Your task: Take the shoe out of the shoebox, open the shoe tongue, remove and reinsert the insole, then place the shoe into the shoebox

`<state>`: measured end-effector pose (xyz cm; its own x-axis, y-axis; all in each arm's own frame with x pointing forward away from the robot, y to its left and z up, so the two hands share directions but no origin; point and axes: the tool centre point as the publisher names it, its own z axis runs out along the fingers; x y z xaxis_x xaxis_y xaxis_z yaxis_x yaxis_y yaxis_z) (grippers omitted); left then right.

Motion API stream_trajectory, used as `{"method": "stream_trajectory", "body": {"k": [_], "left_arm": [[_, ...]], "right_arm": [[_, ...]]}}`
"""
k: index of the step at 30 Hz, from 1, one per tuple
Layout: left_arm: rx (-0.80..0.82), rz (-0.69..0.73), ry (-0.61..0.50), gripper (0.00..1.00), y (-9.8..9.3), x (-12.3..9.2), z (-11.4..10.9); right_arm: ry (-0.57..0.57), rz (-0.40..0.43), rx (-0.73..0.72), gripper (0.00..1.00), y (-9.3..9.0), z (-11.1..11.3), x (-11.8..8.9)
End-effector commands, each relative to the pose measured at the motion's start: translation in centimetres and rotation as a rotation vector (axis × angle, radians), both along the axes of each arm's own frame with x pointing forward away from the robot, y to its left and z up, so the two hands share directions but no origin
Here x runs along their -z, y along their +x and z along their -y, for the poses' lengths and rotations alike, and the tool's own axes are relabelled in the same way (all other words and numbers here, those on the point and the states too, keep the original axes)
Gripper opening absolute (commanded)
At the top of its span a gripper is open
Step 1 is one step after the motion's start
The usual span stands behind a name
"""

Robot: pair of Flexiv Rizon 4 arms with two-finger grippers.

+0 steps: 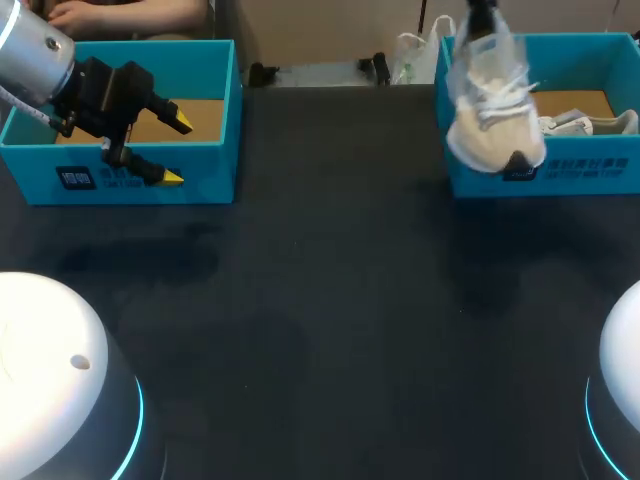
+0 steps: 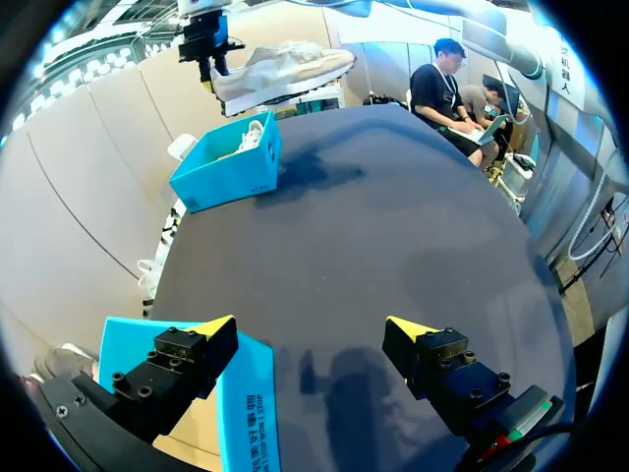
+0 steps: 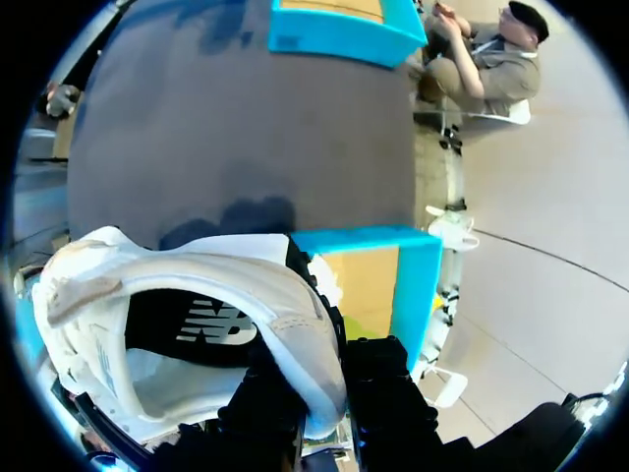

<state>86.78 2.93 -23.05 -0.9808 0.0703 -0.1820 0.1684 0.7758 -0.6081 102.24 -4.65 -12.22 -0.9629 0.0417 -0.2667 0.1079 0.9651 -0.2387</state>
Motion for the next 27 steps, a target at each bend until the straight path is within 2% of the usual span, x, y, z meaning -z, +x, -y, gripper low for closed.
{"method": "stream_trajectory", "body": {"k": [1,20,27], "left_arm": [[0.000,-0.001,0.004,1.00,0.0,-0.1,0.0],[0.000,-0.001,0.004,1.00,0.0,-0.1,0.0],[0.000,-0.001,0.004,1.00,0.0,-0.1,0.0]], "right_arm": [[0.028,0.000,0.007,0.00,1.5,3.1,0.1],[0.028,0.000,0.007,0.00,1.5,3.1,0.1],[0.047,0.004,0.011,0.00,4.3,7.2,0.8]]}}
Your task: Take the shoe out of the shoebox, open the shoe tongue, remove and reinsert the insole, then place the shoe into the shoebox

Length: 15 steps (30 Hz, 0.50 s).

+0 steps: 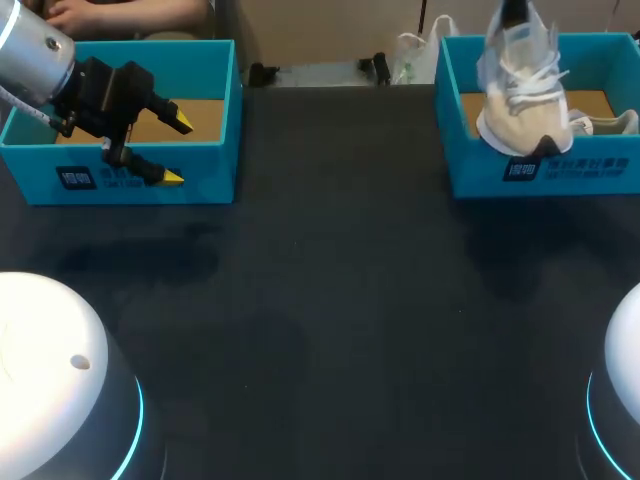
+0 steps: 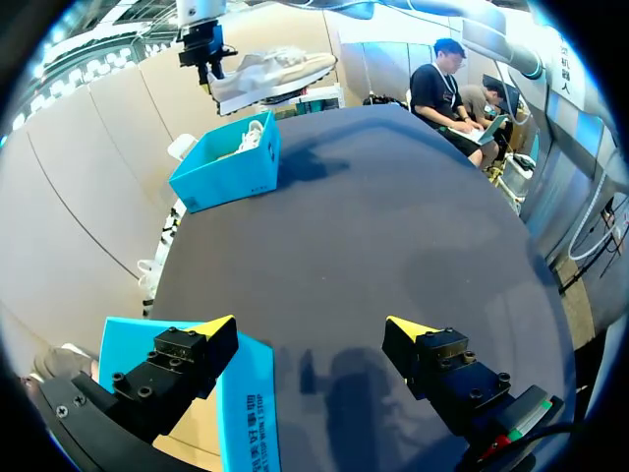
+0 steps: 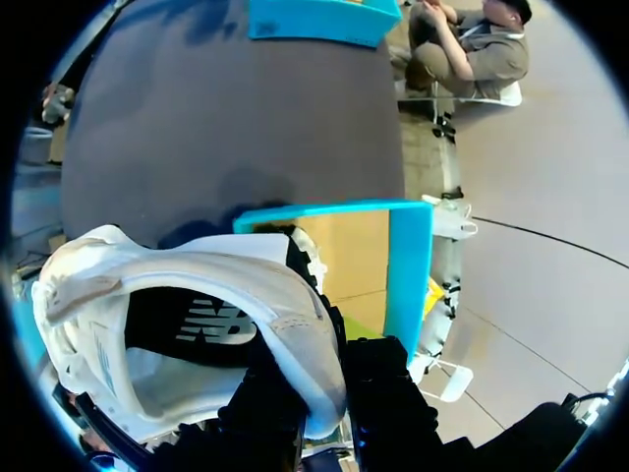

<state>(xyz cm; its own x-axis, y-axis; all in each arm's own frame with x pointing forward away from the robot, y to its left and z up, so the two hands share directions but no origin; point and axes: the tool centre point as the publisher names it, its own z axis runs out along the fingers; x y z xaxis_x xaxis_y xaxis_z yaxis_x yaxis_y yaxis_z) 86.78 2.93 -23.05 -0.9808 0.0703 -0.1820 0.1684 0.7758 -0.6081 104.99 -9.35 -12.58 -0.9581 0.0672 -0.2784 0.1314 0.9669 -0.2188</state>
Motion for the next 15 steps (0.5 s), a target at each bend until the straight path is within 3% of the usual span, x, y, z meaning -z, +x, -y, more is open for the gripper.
{"method": "stream_trajectory", "body": {"k": [1,15], "left_arm": [[0.000,-0.001,0.004,1.00,0.0,-0.1,0.0],[0.000,-0.001,0.004,1.00,0.0,-0.1,0.0]], "right_arm": [[0.033,-0.003,-0.016,0.00,2.1,3.3,0.5],[-0.061,0.001,-0.151,0.00,9.4,14.1,1.8]]}}
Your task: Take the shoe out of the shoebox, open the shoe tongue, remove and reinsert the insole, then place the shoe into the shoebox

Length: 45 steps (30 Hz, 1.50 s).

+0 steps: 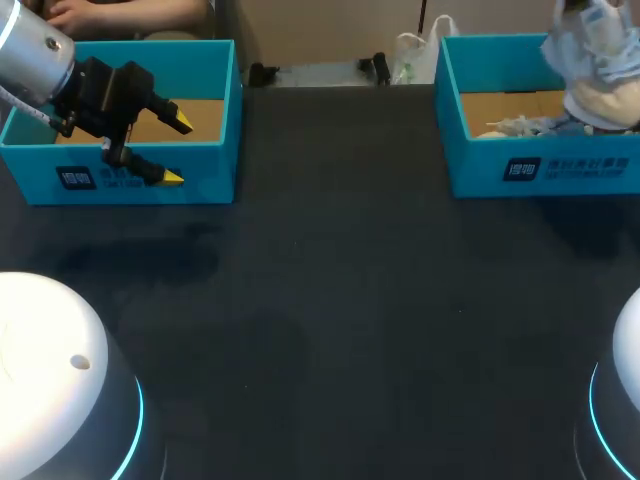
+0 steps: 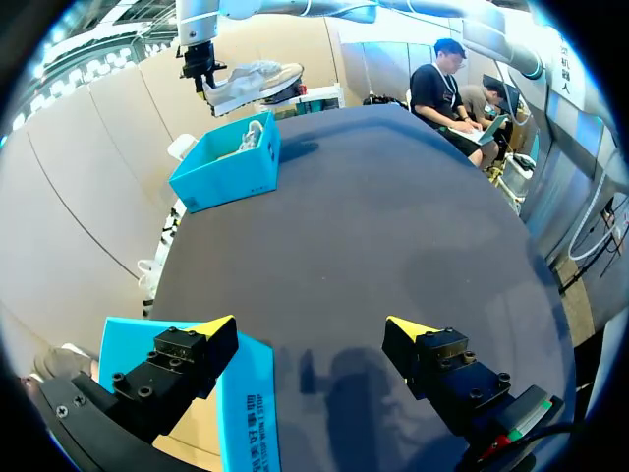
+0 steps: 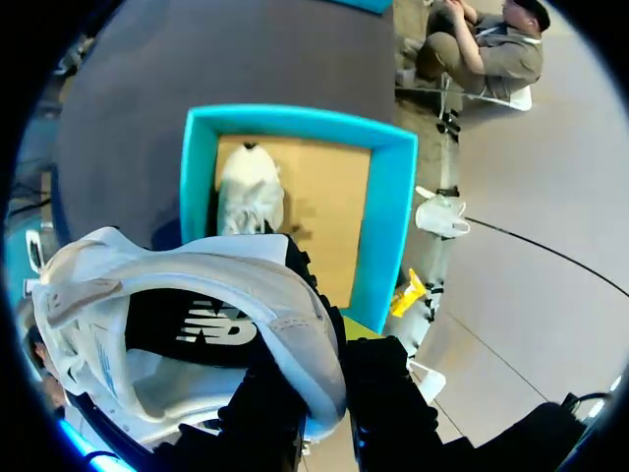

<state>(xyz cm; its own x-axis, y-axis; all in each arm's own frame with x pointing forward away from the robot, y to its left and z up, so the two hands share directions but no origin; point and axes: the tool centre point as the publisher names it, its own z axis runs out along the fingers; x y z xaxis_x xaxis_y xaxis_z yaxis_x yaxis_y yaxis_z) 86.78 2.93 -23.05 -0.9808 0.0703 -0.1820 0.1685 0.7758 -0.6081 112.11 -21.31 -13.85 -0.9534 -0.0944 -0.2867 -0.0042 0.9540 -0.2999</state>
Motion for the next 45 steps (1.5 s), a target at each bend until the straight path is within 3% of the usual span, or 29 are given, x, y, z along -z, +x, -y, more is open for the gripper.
{"method": "stream_trajectory", "body": {"k": [1,11,14,31,37,45], "left_arm": [[0.000,-0.001,0.004,1.00,0.0,-0.1,0.0],[0.000,-0.001,0.004,1.00,0.0,-0.1,0.0],[0.000,-0.001,0.004,1.00,0.0,-0.1,0.0],[0.000,-0.001,0.004,1.00,0.0,-0.1,0.0],[0.000,-0.001,0.004,1.00,0.0,-0.1,0.0],[0.000,-0.001,0.004,1.00,0.0,-0.1,0.0]], "right_arm": [[0.023,-0.018,0.010,0.00,2.9,2.8,0.7],[-0.003,0.014,0.054,0.00,7.5,7.1,1.2],[0.021,0.017,0.108,0.00,7.6,7.6,1.2],[0.021,0.017,0.108,0.00,7.6,7.6,1.2],[0.052,0.031,0.417,0.00,7.6,10.2,2.0],[0.095,0.158,0.858,0.00,7.1,12.3,1.4]]}}
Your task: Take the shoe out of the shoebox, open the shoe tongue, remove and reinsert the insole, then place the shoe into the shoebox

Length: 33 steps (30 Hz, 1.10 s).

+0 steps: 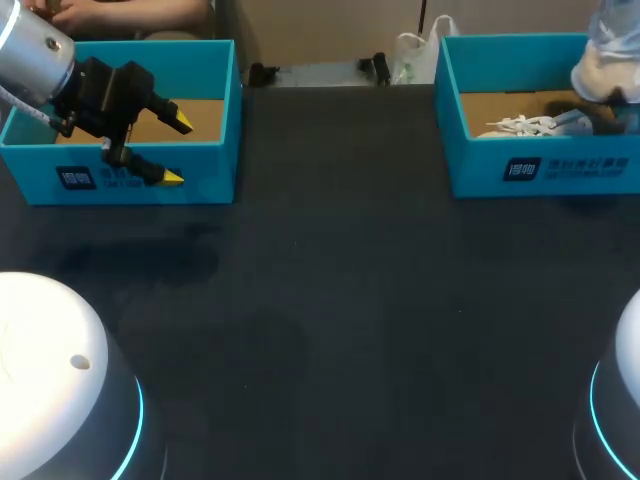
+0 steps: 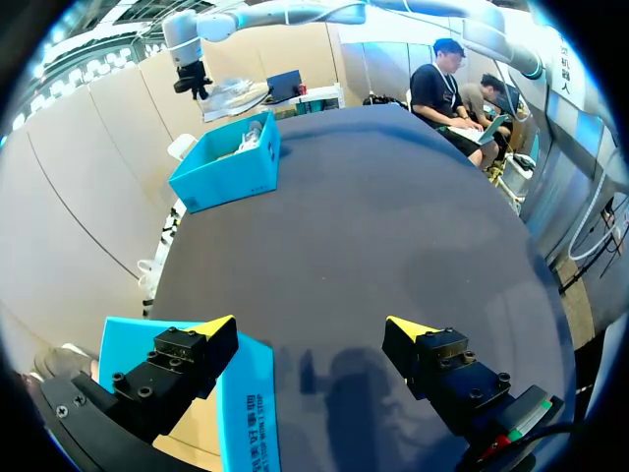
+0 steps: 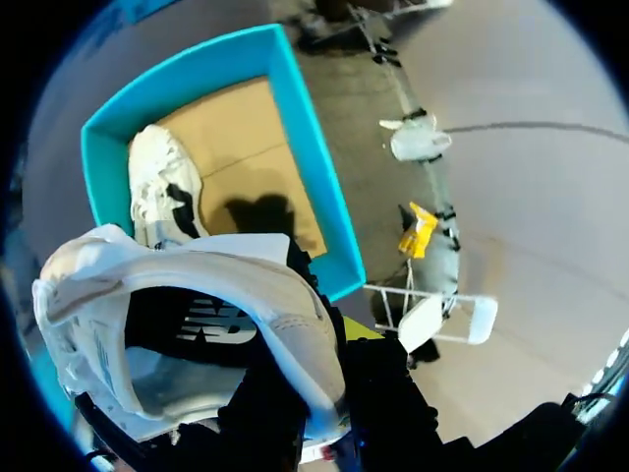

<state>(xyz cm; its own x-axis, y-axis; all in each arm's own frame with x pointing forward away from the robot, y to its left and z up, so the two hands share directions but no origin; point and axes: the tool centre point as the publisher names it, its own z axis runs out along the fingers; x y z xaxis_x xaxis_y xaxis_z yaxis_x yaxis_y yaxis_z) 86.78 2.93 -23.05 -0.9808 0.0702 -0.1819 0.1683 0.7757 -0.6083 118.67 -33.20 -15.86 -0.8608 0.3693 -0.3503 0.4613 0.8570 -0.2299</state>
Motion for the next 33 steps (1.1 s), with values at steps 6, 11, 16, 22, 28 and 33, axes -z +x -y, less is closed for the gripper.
{"method": "stream_trajectory", "body": {"k": [6,11,16,22,28,33], "left_arm": [[0.000,-0.001,0.004,1.00,0.0,-0.1,0.0],[0.000,-0.001,0.004,1.00,0.0,-0.1,0.0],[0.000,-0.001,0.004,1.00,0.0,-0.1,0.0],[0.000,-0.001,0.004,1.00,0.0,-0.1,0.0],[0.000,-0.001,0.004,1.00,0.0,-0.1,0.0],[0.000,-0.001,0.004,1.00,0.0,-0.1,0.0]], "right_arm": [[0.082,0.164,0.708,0.00,0.3,1.6,-0.5],[0.061,0.234,0.850,0.00,-0.3,1.5,-0.7],[0.115,0.326,1.054,0.00,-1.6,1.8,-0.6],[0.129,0.325,1.172,0.00,-2.7,1.7,-0.4],[0.129,0.325,1.172,0.00,-2.7,1.7,-0.4],[0.129,0.325,1.172,0.00,-2.7,1.7,-0.4]]}}
